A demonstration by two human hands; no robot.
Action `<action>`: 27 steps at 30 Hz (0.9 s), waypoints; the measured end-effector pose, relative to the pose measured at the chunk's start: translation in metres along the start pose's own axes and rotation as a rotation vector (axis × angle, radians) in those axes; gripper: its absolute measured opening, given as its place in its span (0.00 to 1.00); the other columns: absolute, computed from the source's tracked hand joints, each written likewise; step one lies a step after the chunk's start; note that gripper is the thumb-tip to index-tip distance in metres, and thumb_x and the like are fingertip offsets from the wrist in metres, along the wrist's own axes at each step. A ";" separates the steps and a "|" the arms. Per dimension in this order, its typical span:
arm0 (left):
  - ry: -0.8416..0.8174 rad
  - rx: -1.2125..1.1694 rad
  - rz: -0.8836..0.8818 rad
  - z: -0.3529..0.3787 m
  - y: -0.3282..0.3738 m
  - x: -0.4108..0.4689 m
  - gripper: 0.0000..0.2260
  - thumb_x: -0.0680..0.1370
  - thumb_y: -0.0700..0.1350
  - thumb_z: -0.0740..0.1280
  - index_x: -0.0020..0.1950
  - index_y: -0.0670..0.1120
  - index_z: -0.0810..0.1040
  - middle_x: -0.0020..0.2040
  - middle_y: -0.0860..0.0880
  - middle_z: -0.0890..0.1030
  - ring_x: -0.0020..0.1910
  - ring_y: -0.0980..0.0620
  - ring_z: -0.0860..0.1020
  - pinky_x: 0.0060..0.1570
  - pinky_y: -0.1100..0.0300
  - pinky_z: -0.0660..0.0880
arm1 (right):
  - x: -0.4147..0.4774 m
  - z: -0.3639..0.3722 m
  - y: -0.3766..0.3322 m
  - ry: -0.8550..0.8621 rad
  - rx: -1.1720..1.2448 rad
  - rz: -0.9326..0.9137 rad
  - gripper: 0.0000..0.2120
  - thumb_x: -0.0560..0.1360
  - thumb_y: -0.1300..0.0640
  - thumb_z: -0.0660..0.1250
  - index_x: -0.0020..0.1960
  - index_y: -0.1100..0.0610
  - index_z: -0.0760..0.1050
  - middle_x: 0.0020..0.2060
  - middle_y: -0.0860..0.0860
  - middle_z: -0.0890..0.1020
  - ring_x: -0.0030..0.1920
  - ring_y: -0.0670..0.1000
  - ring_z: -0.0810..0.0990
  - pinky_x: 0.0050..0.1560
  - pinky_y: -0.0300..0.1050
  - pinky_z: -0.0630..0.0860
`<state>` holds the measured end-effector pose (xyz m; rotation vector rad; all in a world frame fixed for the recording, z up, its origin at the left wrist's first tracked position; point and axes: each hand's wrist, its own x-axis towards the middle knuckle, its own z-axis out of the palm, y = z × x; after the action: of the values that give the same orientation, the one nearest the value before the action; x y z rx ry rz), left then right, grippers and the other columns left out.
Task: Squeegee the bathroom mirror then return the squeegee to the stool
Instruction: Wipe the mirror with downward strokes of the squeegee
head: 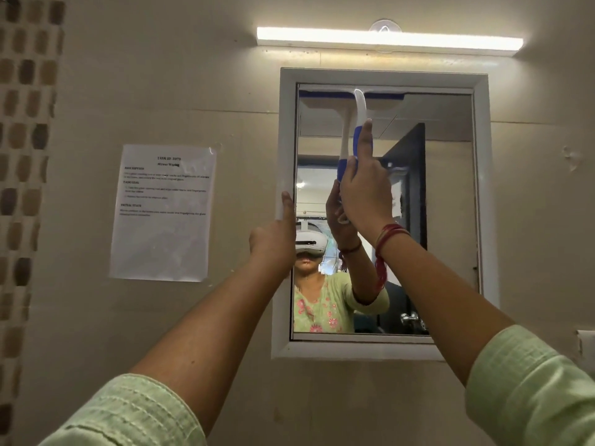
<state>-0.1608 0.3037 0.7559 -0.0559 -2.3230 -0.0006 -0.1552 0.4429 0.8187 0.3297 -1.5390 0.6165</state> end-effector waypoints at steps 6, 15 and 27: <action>-0.050 -0.033 0.048 0.001 -0.004 0.000 0.59 0.68 0.43 0.76 0.71 0.44 0.24 0.55 0.40 0.79 0.45 0.44 0.80 0.41 0.51 0.74 | -0.015 0.003 0.003 0.009 -0.116 0.002 0.31 0.79 0.60 0.54 0.75 0.50 0.40 0.37 0.55 0.72 0.30 0.46 0.69 0.32 0.42 0.70; -0.068 -0.094 0.054 0.003 -0.007 0.001 0.61 0.67 0.43 0.77 0.69 0.46 0.22 0.54 0.38 0.79 0.43 0.44 0.80 0.44 0.50 0.78 | -0.040 -0.003 -0.003 -0.012 -0.121 0.008 0.30 0.79 0.59 0.55 0.75 0.52 0.42 0.40 0.60 0.76 0.34 0.52 0.77 0.37 0.49 0.79; -0.082 -0.150 0.062 0.004 -0.010 -0.004 0.59 0.70 0.41 0.75 0.69 0.49 0.21 0.51 0.39 0.79 0.35 0.49 0.75 0.38 0.55 0.75 | -0.083 -0.009 0.003 -0.038 -0.149 0.033 0.34 0.79 0.57 0.57 0.74 0.49 0.37 0.37 0.54 0.70 0.33 0.48 0.72 0.34 0.42 0.71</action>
<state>-0.1617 0.2934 0.7502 -0.2066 -2.3991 -0.1439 -0.1430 0.4368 0.7365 0.2043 -1.6197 0.5201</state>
